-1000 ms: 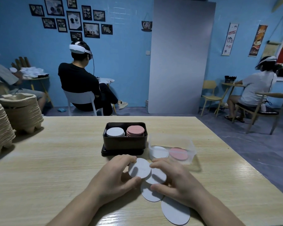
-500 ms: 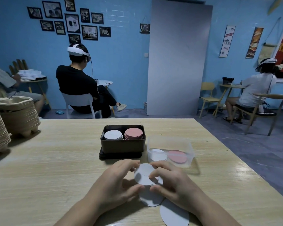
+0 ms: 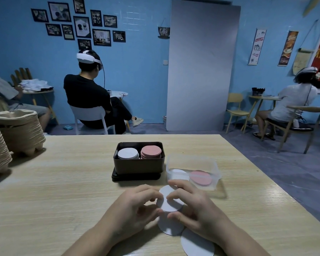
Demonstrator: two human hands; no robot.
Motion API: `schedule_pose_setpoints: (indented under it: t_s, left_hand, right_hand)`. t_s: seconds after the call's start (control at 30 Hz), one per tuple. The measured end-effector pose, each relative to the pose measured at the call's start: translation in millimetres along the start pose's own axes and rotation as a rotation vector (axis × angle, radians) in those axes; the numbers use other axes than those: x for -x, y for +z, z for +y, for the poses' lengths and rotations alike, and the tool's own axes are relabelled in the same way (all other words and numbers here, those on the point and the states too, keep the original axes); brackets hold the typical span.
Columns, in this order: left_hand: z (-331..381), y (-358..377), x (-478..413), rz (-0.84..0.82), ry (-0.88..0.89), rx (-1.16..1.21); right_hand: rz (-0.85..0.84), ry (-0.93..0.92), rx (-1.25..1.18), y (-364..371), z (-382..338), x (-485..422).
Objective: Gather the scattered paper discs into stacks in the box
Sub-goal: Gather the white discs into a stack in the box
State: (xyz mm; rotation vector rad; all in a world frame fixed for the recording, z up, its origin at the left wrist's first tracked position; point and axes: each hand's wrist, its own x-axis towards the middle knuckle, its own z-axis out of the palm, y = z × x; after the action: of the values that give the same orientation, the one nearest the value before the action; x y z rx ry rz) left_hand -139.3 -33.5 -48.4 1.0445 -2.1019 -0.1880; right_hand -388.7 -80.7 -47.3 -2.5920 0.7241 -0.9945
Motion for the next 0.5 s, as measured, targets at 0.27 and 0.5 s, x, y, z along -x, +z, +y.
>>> schedule_pose_setpoints:
  t_s: [0.27, 0.5]
  left_hand:
    - [3.0, -0.9, 0.4, -0.019, 0.005, -0.021]
    - [1.1, 3.0, 1.9, -0.007, 0.006, -0.095]
  right_hand:
    - [-0.018, 0.035, -0.025, -0.1, -0.6, 1.5]
    - [-0.039, 0.030, 0.007, 0.7, 2.7, 0.7]
